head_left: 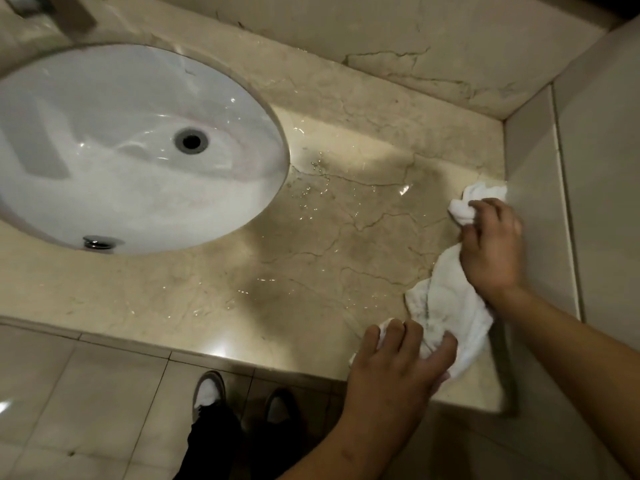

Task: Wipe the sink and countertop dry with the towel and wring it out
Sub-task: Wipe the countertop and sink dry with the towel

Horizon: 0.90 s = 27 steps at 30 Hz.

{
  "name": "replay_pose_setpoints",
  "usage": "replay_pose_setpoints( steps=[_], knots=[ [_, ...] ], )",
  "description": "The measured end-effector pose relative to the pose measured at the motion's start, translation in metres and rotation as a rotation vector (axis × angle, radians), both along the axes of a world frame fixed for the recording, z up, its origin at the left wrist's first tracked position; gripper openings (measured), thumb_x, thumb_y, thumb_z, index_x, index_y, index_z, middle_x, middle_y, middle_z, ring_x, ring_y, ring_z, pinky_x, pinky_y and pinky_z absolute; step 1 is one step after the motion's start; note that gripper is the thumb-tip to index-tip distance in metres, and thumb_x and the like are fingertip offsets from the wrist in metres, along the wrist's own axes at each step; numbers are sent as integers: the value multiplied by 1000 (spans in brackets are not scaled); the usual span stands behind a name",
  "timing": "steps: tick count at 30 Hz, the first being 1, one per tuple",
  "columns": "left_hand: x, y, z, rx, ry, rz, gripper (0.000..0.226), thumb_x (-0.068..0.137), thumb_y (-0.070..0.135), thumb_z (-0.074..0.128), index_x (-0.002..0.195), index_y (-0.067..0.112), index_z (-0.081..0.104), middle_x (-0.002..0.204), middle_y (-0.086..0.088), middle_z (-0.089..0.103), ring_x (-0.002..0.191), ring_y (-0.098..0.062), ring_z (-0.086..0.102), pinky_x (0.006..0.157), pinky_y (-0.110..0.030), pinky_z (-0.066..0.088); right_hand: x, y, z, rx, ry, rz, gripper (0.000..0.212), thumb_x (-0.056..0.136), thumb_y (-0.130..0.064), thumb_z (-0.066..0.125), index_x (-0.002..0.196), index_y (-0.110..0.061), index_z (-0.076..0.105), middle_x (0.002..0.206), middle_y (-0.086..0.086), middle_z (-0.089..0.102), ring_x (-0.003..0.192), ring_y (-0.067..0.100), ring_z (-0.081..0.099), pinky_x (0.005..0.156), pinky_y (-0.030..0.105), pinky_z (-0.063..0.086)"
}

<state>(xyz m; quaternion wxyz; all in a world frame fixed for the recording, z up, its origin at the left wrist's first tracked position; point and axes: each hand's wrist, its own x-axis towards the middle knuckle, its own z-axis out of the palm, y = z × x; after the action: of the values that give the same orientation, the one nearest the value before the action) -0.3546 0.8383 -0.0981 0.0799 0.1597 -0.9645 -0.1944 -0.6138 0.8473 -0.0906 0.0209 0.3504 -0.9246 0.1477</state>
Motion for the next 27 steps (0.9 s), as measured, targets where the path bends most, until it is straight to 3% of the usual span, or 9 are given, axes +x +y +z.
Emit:
replay_pose_setpoints(
  steps=[4,8,10,17,23,27],
  knots=[
    [14,-26,-6,27,27,-30,52,84,57,68,129,37,55,110,-1,61,99,-23,57,80,-37,51,21,-17,-1,-82,-32,61,27,99,-11,52,125,-9,57,137,13,50,126,36,45,107,45,39],
    [41,-58,-5,14,37,12,45,87,55,63,128,36,58,105,-4,66,95,-26,60,78,-36,50,47,-56,-2,-117,-69,95,22,99,-21,59,118,-10,58,125,10,55,116,31,47,91,27,34],
    [58,-78,-5,-6,57,59,43,89,54,62,127,35,60,104,-5,68,94,-27,61,76,-36,50,63,-81,-2,-144,-91,116,23,97,-23,63,115,-9,59,119,11,57,113,30,48,86,25,32],
    [123,-150,-11,-75,71,183,42,93,59,55,127,35,63,105,-9,65,93,-32,58,73,-39,48,132,-184,-8,-192,-95,244,17,97,-18,62,112,-12,61,119,12,60,111,28,50,94,37,42],
    [176,-218,-6,-94,79,198,41,95,54,52,126,30,61,97,-13,60,84,-37,59,64,-45,53,180,-240,-12,-256,-59,303,21,98,-17,57,117,-11,65,118,15,64,106,35,56,89,49,49],
    [191,-237,0,-66,113,147,41,95,52,50,126,28,59,97,-12,59,87,-35,59,64,-39,55,173,-236,-3,-253,46,213,29,100,-25,45,117,-10,64,117,14,63,106,35,53,86,47,47]
  ],
)
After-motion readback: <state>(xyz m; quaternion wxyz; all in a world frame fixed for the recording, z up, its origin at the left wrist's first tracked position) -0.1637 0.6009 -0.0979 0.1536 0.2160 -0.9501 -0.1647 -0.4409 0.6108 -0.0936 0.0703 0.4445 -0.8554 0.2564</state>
